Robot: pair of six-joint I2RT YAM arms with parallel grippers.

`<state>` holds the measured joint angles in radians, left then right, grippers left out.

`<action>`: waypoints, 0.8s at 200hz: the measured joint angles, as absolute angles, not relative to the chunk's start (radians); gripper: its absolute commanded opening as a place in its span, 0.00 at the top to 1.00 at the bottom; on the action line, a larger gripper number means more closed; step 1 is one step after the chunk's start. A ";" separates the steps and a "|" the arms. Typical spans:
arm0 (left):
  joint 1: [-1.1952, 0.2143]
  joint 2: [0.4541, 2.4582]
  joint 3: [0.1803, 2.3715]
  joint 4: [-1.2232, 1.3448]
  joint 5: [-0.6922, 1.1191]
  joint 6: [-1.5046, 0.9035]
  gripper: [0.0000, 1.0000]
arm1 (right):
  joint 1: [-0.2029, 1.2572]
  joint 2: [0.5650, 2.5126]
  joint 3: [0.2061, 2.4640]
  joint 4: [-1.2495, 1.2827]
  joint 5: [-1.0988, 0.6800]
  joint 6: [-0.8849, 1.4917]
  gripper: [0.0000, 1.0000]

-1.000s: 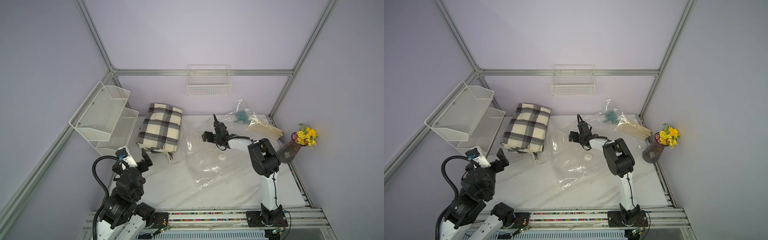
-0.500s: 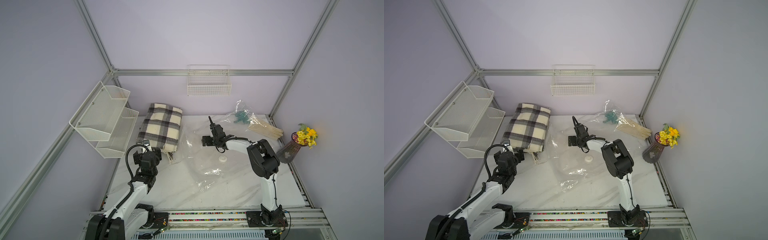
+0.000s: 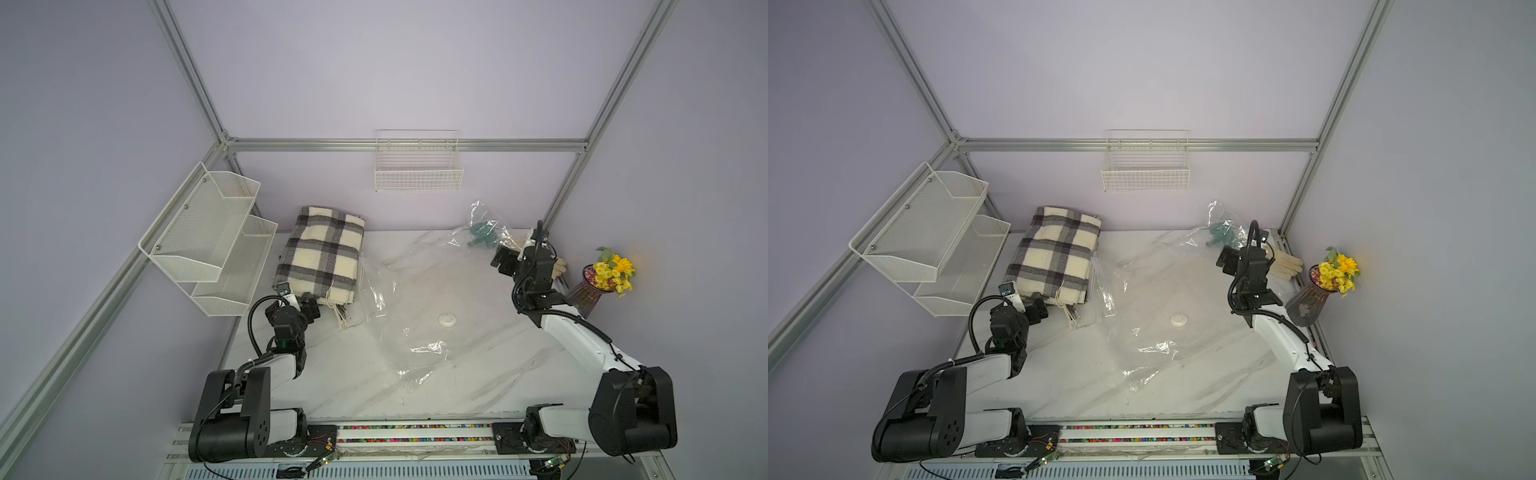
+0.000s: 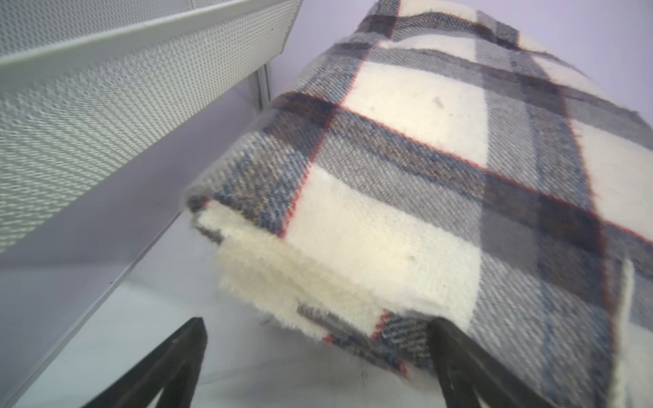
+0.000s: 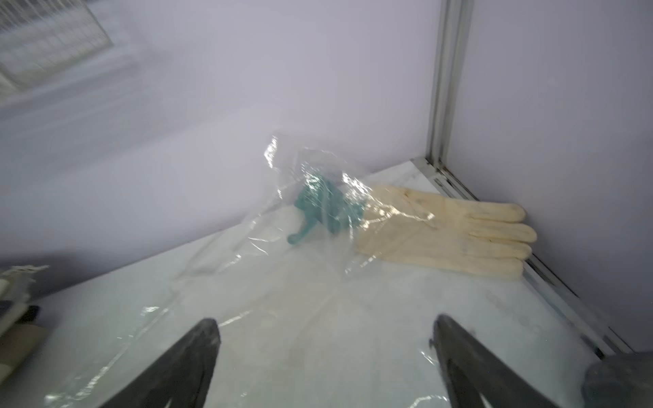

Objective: Take the scarf out of the vacuum bag
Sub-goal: Reset both arms

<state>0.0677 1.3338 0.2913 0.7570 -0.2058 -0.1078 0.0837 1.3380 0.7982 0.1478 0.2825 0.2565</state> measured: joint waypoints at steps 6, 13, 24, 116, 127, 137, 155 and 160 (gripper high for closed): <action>0.070 1.345 0.289 0.770 -0.193 -0.108 0.00 | 0.086 1.346 0.733 0.179 0.295 0.246 0.03; 0.071 1.359 0.288 0.782 -0.180 -0.108 0.00 | 0.088 1.354 0.659 0.222 0.300 0.233 0.03; 0.072 1.383 0.289 0.807 -0.161 -0.108 0.00 | 0.093 1.367 0.545 0.314 0.308 0.206 0.03; 0.069 1.545 0.290 0.960 -0.150 -0.089 0.00 | 0.073 1.775 0.358 1.063 0.224 0.057 0.03; 0.068 1.545 0.297 0.951 -0.142 -0.083 0.00 | 0.073 1.784 0.375 1.048 0.216 0.055 0.03; 0.065 1.548 0.316 0.931 -0.134 -0.075 0.00 | 0.071 1.786 0.407 1.030 0.210 0.055 0.03; 0.061 1.554 0.357 0.895 -0.126 -0.064 0.00 | 0.058 1.786 0.456 1.022 0.197 0.059 0.03; 0.060 1.554 0.363 0.893 -0.126 -0.062 0.00 | 0.054 1.786 0.464 1.022 0.194 0.059 0.03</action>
<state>0.0601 1.5543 0.3630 0.8932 -0.1257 -0.0620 0.0544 1.7859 0.4644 1.0218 0.1944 0.0586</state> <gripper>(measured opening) 0.997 0.972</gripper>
